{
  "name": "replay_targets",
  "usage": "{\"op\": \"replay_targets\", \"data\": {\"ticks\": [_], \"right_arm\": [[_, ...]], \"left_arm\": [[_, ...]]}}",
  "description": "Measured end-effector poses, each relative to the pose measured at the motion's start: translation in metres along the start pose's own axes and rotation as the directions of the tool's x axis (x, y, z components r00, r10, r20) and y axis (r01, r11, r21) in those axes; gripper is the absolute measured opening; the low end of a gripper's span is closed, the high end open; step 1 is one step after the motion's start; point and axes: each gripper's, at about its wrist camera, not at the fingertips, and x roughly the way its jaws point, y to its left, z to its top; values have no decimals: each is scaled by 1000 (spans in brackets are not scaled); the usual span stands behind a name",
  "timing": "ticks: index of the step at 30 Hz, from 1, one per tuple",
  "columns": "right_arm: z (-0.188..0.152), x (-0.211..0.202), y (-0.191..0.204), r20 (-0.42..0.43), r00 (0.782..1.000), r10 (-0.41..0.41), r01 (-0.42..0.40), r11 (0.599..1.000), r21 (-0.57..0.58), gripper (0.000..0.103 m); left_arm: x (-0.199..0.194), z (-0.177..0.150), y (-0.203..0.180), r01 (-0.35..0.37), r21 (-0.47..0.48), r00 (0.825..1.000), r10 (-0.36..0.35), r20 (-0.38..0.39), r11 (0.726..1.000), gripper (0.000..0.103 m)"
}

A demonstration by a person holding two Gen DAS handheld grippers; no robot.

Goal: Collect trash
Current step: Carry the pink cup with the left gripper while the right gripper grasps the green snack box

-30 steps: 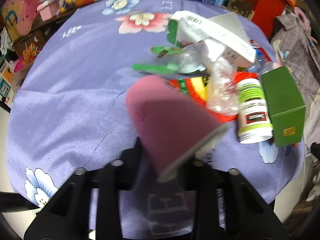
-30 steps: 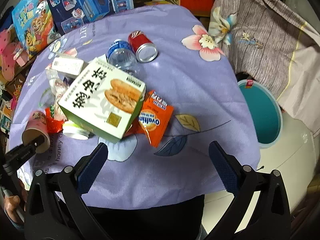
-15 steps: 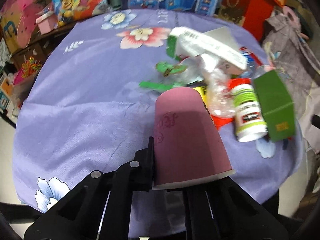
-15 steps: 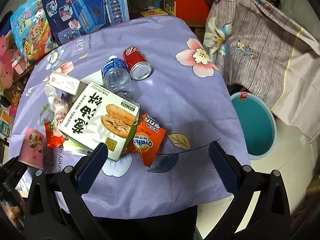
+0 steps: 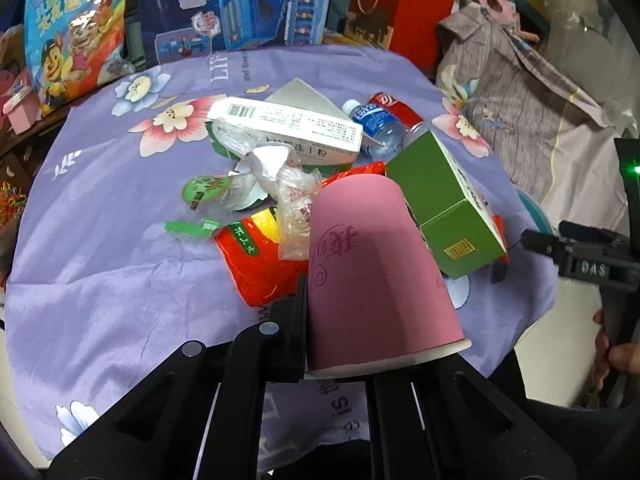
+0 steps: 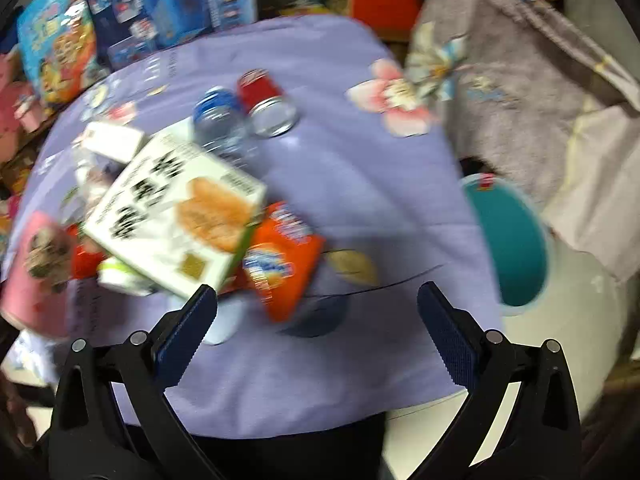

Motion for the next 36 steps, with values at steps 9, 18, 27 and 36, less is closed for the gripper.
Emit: {"op": "replay_targets", "data": {"ticks": [9,18,27,36], "right_arm": [[20,8,51,-42,981,188,-191,976,-101,97],[54,-6,3,64,992,107,-107,994,-7,83],[69,40,-32,-11,992,122,-121,991,62,54],[70,46,-19,-81,968,236,-236,972,4,55]], "left_arm": [[14,15,10,-3,4,1000,3,-28,1000,7],[17,22,-22,125,89,991,-119,-62,988,8],[52,53,-49,65,147,996,-54,-74,987,8],[90,94,-57,22,200,996,-5,-87,980,8]]}}
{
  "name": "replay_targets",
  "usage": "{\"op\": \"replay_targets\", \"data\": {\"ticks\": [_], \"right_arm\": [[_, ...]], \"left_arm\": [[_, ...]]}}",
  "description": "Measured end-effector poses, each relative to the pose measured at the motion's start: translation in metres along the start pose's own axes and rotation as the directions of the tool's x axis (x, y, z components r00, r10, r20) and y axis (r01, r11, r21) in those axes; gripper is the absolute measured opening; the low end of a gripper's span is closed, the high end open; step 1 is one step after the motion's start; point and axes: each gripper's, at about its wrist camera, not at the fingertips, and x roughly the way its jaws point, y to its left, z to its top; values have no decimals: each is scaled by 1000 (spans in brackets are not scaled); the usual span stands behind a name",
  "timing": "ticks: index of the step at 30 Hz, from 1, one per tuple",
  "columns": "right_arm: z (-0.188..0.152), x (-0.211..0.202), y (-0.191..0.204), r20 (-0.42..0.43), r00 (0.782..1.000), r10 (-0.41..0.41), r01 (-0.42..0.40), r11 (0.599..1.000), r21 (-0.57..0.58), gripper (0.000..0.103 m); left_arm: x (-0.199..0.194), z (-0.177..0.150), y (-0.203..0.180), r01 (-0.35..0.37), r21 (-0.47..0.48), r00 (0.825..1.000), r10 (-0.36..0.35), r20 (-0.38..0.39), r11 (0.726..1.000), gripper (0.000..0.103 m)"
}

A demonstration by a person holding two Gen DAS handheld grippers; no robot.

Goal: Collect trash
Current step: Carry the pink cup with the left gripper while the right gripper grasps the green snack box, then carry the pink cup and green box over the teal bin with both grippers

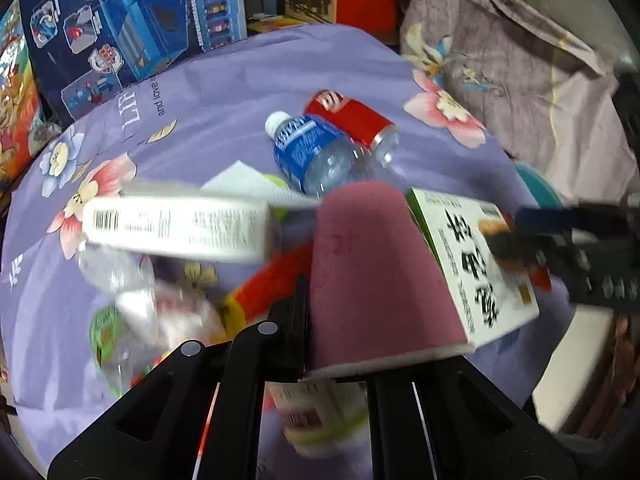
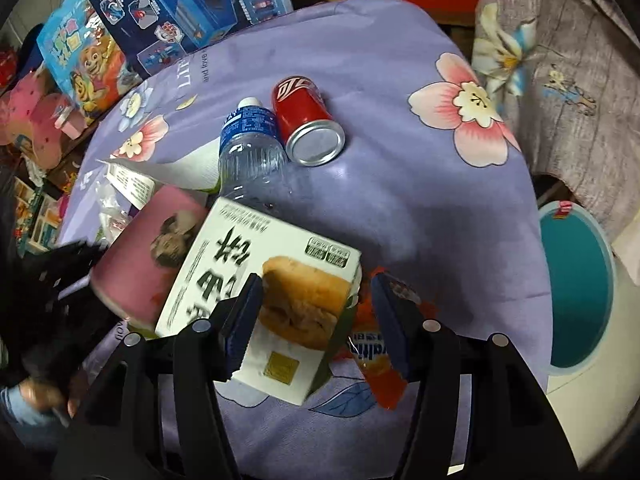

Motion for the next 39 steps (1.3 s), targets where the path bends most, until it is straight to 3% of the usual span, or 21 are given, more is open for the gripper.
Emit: {"op": "replay_targets", "data": {"ticks": [4,5,6,9,14,17,20,23,26,32,33,34,36,39], "right_arm": [[19,6,-3,-23,998,64,-64,998,-14,56],[24,9,-2,-37,995,95,-96,995,-27,64],[32,16,0,-67,987,146,-150,988,-45,70],[46,32,5,-131,972,198,-211,972,-99,70],[44,42,12,-223,931,289,-314,945,-87,70],[31,32,28,-229,926,300,-332,936,-116,68],[18,19,44,-234,925,300,-340,928,-153,58],[0,7,66,-249,929,274,-329,919,-216,53],[-14,4,78,-287,916,279,-351,906,-239,53],[-36,15,95,-309,919,245,-332,903,-272,53],[-37,14,97,-301,922,242,-326,906,-271,39],[-39,12,97,-296,925,240,-323,907,-272,32],[-41,0,99,-280,926,255,-330,904,-270,3],[-47,-12,105,-268,927,263,-336,899,-280,2]], "left_arm": [[-9,10,12,-2,-24,1000,3,26,1000,8],[-12,8,15,-8,-26,1000,9,27,1000,8],[-13,6,17,-8,-32,1000,9,21,999,8],[-17,1,21,6,-51,1000,-6,-3,999,8],[-20,-13,22,-18,-37,1000,18,-13,999,8],[-20,-15,27,-27,-52,1000,26,-12,998,9],[-29,-19,33,-46,-58,999,47,12,997,9],[-35,-26,39,-43,-62,999,44,23,997,9],[-34,-32,44,-19,-76,1000,20,23,997,9],[-36,-39,39,-12,-64,998,16,59,998,6],[-39,-39,41,-12,-70,998,17,65,997,5],[-41,-39,43,-10,-78,997,15,70,997,5],[-47,-40,49,-12,-98,996,20,82,995,5],[-52,-39,58,-8,-132,996,19,87,991,5]]}}
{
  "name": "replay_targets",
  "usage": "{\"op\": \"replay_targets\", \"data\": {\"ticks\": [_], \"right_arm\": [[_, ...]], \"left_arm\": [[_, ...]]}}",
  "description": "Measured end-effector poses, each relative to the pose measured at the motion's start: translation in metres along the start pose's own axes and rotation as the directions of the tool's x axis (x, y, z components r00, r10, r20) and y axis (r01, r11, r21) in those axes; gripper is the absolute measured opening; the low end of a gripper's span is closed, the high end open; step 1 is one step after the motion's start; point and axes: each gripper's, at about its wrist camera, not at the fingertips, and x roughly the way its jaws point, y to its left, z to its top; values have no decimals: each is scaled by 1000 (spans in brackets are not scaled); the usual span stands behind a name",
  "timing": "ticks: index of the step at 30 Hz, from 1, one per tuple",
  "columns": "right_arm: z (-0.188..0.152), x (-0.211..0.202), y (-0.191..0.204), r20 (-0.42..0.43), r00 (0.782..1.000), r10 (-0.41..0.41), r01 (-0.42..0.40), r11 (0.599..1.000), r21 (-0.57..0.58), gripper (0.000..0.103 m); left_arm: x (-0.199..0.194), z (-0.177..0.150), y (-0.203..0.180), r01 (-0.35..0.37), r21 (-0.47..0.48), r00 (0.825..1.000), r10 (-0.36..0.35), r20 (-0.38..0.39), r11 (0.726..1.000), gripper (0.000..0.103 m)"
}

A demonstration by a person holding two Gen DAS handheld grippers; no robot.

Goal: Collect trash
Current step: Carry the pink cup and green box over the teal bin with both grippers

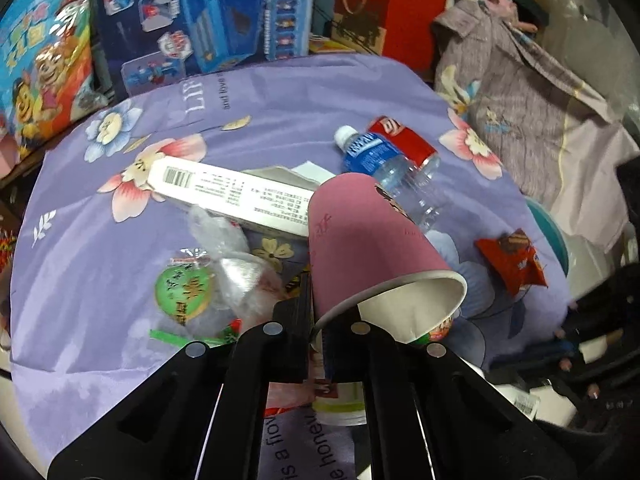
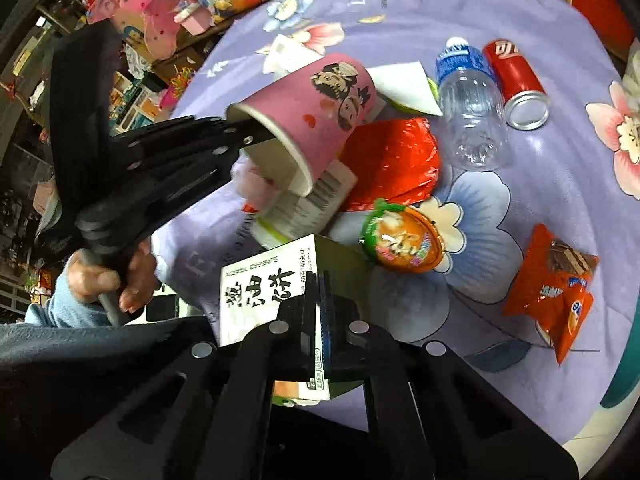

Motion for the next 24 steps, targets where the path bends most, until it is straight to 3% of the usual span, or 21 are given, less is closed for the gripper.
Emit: {"op": "replay_targets", "data": {"ticks": [4,10,11,12,14,20,24], "right_arm": [[-7,-1,1,0,1000,-18,18,1000,-1,5],[-24,-16,-19,54,998,-27,20,992,126,11],[-30,-21,-20,63,998,-23,14,989,145,21],[-34,-22,-20,71,997,-15,4,987,160,40],[-45,-27,-15,80,997,-10,-3,985,172,51],[-83,-3,-10,62,993,100,-113,952,283,52],[-85,14,-9,83,982,171,-189,918,348,52]], "left_arm": [[-3,1,0,5,3,1000,-5,1,1000,5],[-19,0,-10,7,21,999,-7,43,1000,5],[-24,0,-11,14,21,999,-15,51,1000,5],[-26,0,-13,18,24,998,-19,56,1000,5],[-33,-2,-17,28,32,997,-30,67,999,5],[-45,-11,-23,52,40,995,-55,78,998,5],[-50,-16,-22,59,46,995,-62,77,997,5]]}}
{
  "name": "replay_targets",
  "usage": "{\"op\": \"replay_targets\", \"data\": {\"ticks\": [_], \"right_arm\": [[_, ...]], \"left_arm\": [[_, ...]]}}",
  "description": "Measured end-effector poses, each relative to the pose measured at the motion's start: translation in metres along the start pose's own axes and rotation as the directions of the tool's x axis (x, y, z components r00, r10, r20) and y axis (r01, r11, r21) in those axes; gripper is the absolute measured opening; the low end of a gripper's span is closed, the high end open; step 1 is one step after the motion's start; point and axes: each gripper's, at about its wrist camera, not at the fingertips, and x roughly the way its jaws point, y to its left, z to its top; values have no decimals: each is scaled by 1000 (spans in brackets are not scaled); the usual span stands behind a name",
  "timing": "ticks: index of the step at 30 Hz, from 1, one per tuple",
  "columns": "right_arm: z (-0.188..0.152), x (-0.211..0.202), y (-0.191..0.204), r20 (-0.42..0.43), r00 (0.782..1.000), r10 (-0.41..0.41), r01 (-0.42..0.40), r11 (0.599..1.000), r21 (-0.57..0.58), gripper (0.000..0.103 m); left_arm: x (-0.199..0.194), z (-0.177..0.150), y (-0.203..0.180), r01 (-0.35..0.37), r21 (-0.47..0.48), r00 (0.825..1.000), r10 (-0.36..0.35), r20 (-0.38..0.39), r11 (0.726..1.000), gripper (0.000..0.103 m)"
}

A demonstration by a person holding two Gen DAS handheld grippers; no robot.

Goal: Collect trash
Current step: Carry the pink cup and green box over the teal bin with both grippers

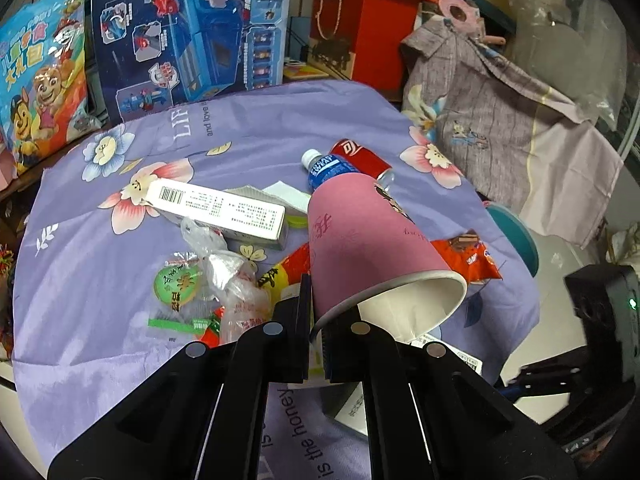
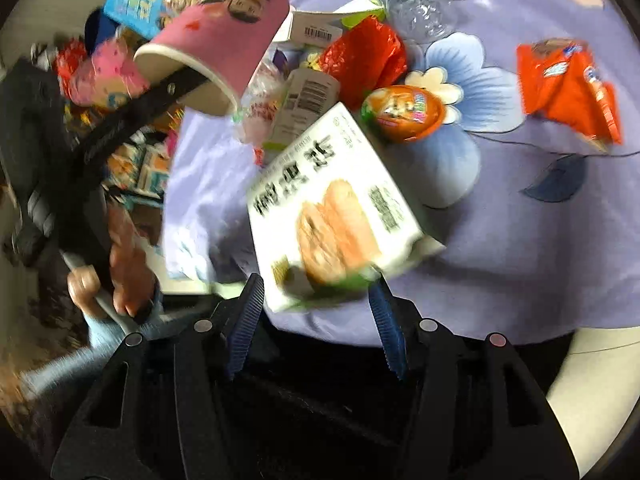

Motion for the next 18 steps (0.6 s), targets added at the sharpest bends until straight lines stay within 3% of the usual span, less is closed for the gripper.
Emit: {"op": "replay_targets", "data": {"ticks": [4,5,7,9,12,18], "right_arm": [[13,12,4,58,997,54,-56,998,34,48],[16,16,4,68,996,49,-52,998,42,31],[21,22,2,83,993,85,-90,994,62,27],[27,14,12,130,989,62,-67,997,32,12],[30,-13,28,220,975,29,-27,1000,-13,2],[33,-76,16,372,928,17,-22,1000,10,2]], "left_arm": [[2,-5,4,-4,-9,1000,4,-11,1000,5],[2,-5,6,-6,-14,1000,5,-12,1000,5],[2,-5,10,-9,-22,1000,9,-11,1000,5],[0,-6,14,-18,-30,1000,17,-9,999,5],[-4,-4,18,-26,-38,1000,25,-6,999,5],[-6,10,1,7,-2,1000,-7,4,1000,5]]}}
